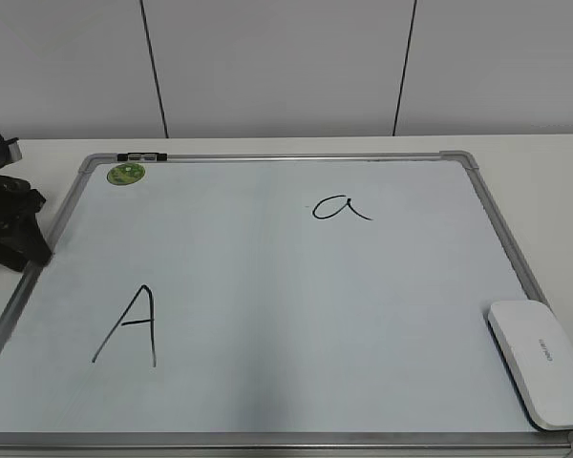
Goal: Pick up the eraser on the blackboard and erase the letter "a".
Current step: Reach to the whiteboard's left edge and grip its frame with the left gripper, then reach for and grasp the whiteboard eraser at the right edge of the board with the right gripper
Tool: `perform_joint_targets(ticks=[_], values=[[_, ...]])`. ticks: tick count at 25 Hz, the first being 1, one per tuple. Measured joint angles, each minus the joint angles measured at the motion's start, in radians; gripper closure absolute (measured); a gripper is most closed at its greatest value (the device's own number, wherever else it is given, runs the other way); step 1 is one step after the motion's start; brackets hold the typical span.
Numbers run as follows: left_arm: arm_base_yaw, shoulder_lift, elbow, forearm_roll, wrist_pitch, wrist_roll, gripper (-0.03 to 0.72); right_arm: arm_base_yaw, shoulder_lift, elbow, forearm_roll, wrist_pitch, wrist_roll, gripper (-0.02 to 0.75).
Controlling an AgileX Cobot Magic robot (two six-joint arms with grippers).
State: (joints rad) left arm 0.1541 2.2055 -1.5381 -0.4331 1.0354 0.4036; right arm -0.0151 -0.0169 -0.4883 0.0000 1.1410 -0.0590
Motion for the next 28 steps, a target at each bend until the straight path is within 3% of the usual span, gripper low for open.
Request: perform_joint_targets(ticks=[10, 17, 28], values=[[0.002, 0.018, -0.004, -0.023, 0.002, 0.000, 0.482, 0.000, 0.000, 0.000, 0.000, 0.000, 0.000, 0.151], [0.004, 0.018, -0.010, -0.032, 0.012, 0.000, 0.637, 0.000, 0.000, 0.000, 0.000, 0.000, 0.000, 0.151], [0.006, 0.018, -0.010, -0.025, 0.015, 0.000, 0.653, 0.000, 0.000, 0.000, 0.020, 0.000, 0.000, 0.151]])
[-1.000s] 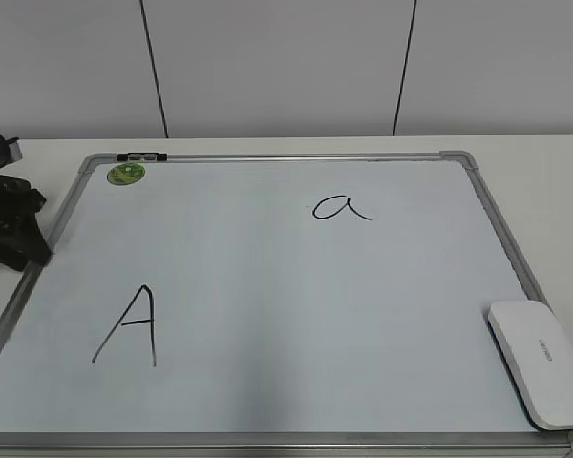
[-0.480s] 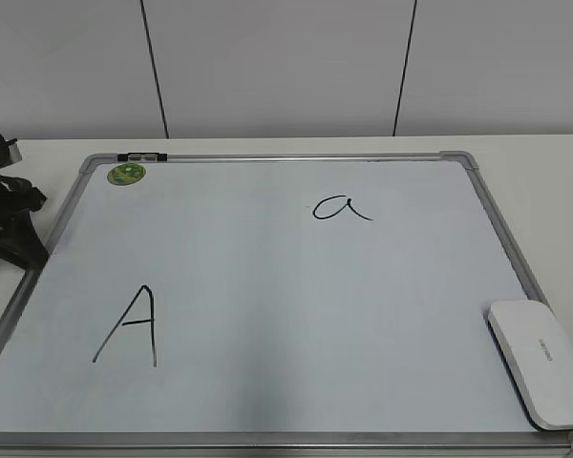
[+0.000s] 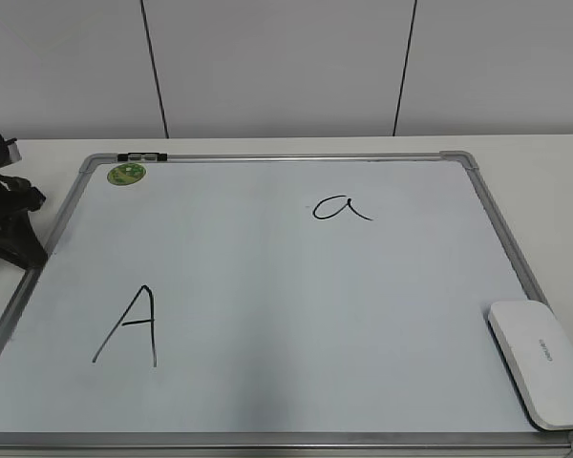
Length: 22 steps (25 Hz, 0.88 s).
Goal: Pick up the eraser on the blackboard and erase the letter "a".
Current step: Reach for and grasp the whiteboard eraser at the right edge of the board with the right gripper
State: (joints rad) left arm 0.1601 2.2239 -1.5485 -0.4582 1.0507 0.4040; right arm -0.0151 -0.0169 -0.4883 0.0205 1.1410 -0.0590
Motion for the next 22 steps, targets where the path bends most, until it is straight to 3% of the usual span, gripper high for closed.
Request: perform_joint_targets(ticks=[7, 22], values=[[0.000, 0.000, -0.002, 0.010, 0.000, 0.000, 0.653, 0.000, 0.037, -0.057, 0.032, -0.014, 0.000, 0.151], [0.000, 0.000, -0.002, 0.010, -0.002, 0.000, 0.653, 0.000, 0.499, -0.143, 0.092, -0.131, -0.044, 0.151]])
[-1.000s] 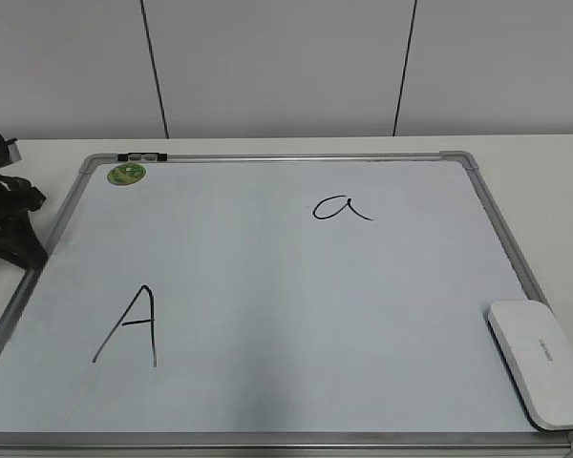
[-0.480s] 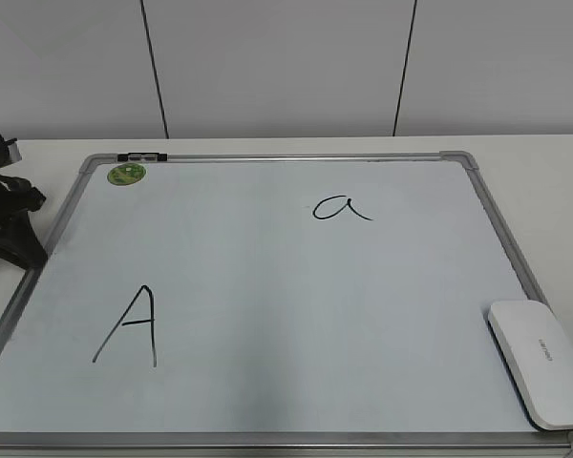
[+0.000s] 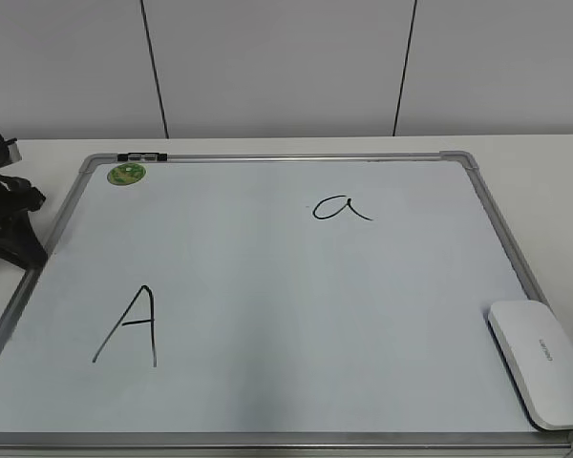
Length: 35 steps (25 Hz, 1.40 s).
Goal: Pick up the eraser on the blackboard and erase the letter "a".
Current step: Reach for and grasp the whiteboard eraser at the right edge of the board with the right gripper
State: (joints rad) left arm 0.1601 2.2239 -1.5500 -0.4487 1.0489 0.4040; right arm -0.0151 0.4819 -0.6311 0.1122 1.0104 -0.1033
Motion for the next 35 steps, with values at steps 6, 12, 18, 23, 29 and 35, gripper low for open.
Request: perform_joint_targets(ticks=[6, 12, 18, 23, 29, 35], values=[[0.000, 0.000, 0.000, 0.000, 0.000, 0.000, 0.653, 0.000, 0.263, -0.042, 0.022, 0.014, -0.011, 0.151], [0.000, 0.000, 0.000, 0.000, 0.002, 0.000, 0.653, 0.000, 0.432, -0.055, 0.036, -0.024, -0.014, 0.151], [0.000, 0.000, 0.000, 0.000, 0.002, 0.000, 0.653, 0.034, 0.546, -0.055, 0.048, -0.077, -0.014, 0.151], [0.000, 0.000, 0.000, 0.000, 0.002, 0.000, 0.653, 0.105, 0.636, -0.057, 0.014, -0.122, 0.002, 0.151], [0.000, 0.000, 0.000, 0.000, 0.004, 0.000, 0.653, 0.132, 0.727, -0.059, 0.004, -0.143, 0.007, 0.151], [0.000, 0.000, 0.000, 0.000, 0.004, 0.000, 0.653, 0.132, 0.760, -0.092, -0.010, -0.150, 0.027, 0.151]])
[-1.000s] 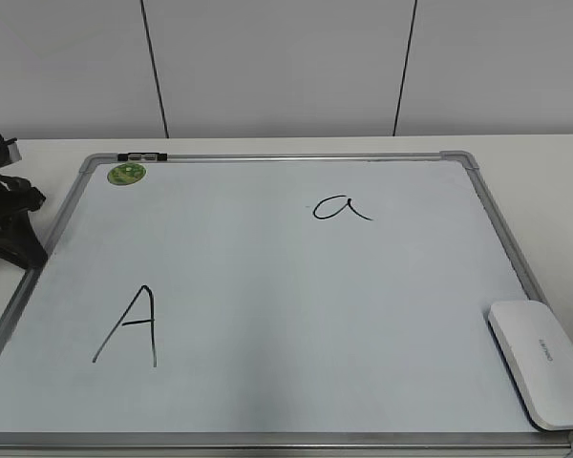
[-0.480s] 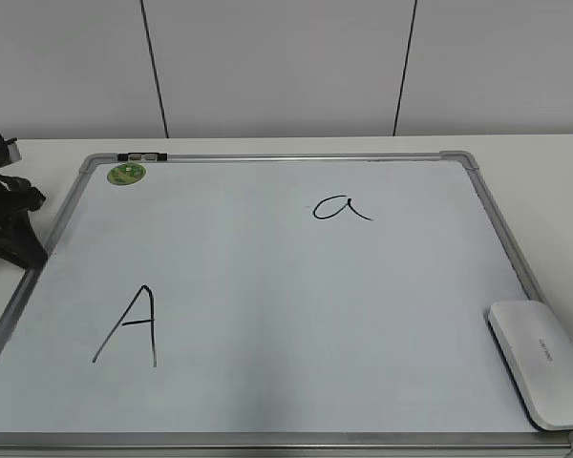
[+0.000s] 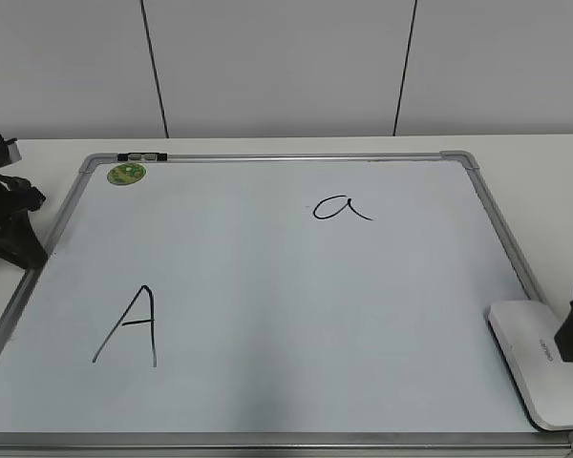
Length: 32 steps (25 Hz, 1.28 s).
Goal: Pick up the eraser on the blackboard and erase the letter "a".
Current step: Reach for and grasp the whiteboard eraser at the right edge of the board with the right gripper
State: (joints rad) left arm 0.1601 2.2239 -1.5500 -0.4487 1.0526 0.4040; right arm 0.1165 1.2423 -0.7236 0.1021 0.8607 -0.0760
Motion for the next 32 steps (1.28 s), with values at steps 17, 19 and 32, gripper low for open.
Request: perform_joint_targets(ticks=[17, 19, 32], values=[[0.000, 0.000, 0.000, 0.001, 0.002, 0.000, 0.653, 0.028, 0.106, -0.046, -0.008, 0.007, 0.017, 0.151], [0.000, 0.000, 0.000, 0.001, 0.002, 0.000, 0.653, 0.030, 0.124, -0.054, -0.010, 0.009, 0.019, 0.152], [0.000, 0.000, 0.000, 0.001, 0.002, 0.000, 0.653, 0.030, 0.175, -0.064, -0.019, -0.061, 0.019, 0.104]])
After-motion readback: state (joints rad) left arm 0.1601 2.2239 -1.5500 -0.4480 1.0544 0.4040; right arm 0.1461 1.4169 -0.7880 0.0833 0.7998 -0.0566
